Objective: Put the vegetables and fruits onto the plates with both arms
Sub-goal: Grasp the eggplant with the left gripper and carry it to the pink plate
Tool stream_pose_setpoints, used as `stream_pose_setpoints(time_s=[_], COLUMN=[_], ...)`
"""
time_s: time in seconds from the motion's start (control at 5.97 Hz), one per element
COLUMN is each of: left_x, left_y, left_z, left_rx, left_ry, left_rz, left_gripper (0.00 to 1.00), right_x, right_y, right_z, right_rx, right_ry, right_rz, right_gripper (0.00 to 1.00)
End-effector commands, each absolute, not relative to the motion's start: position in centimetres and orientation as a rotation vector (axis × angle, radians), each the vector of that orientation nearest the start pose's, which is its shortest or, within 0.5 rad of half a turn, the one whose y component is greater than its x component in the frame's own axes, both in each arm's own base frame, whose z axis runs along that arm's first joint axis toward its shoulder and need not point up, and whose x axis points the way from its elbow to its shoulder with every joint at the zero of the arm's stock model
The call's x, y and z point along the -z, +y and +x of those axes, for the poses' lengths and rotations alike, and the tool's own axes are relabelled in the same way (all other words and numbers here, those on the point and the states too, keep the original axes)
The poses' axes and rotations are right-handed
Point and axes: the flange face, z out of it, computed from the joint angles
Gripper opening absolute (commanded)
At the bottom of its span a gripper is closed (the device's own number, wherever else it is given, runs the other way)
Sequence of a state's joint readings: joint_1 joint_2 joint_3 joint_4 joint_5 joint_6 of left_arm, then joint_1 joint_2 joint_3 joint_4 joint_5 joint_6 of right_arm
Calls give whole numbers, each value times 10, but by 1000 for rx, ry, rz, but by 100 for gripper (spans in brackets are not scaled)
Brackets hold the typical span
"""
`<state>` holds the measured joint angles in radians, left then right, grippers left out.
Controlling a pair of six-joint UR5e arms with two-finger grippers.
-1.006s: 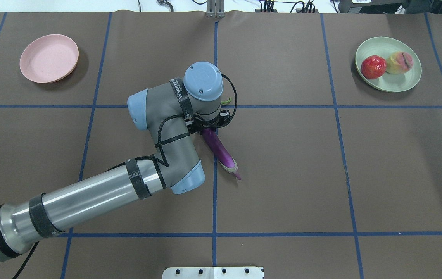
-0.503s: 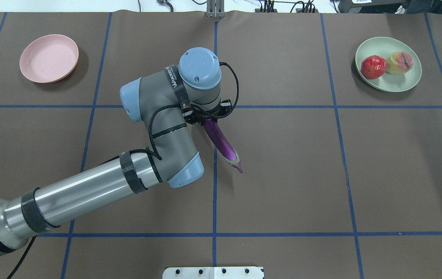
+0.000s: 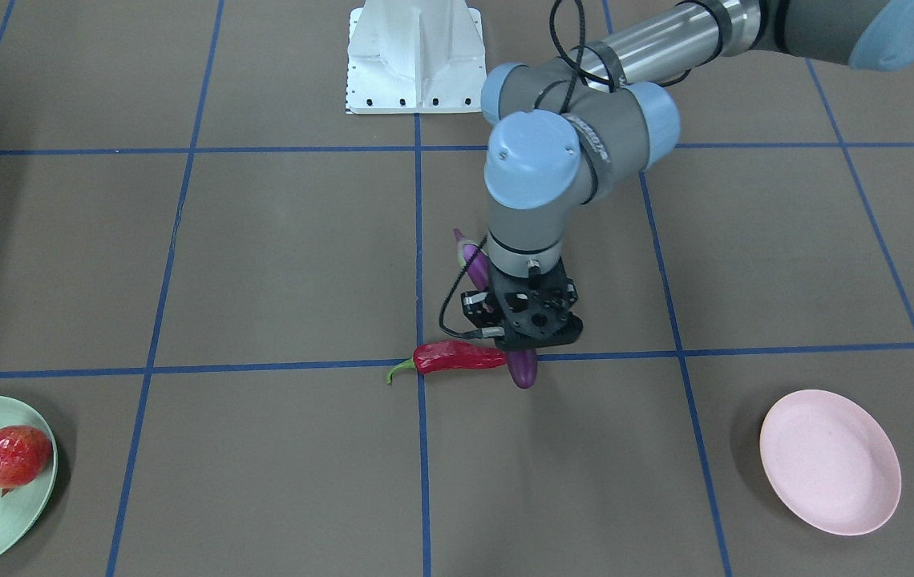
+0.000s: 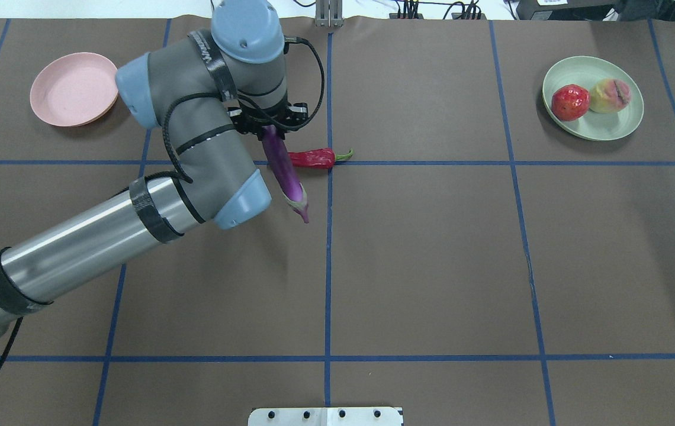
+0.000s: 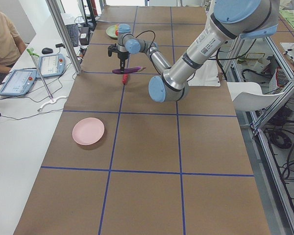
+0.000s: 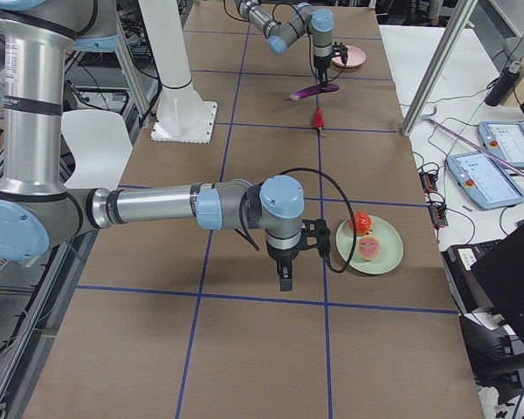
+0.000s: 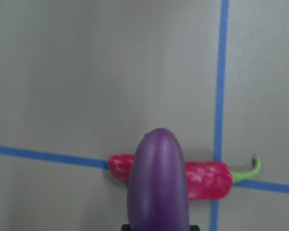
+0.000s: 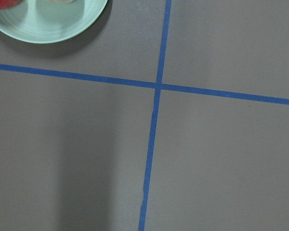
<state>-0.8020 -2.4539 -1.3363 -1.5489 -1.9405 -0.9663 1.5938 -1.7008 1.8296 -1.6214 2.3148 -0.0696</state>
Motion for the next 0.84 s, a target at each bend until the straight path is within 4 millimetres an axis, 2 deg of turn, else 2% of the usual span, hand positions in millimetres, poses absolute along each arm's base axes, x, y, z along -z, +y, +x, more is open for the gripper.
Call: stream_pose_setpoints(time_s=[0.0, 0.17, 0.34, 0.5, 0.67], left_x=[-296, -351, -412, -456, -491], left_y=[-709, -749, -777, -792, -798], left_z=[396, 355, 318, 294, 289], left_rx=[-98, -171, -282, -313, -300], left_ry=[625, 581, 538, 507, 439], left_rz=[134, 154, 180, 204, 248], left_gripper=[0, 0, 0, 0, 0], right_x=[-600, -600, -600, -600, -600], right_y=[-437, -436, -436, -436, -436], right_z=[76, 76, 76, 76, 76], right_rx=[75, 75, 76, 75, 75], right_ry=[-739, -740, -739, -740, -740], right_rz=[108, 107, 108, 107, 107], right_gripper=[100, 100, 100, 100, 100])
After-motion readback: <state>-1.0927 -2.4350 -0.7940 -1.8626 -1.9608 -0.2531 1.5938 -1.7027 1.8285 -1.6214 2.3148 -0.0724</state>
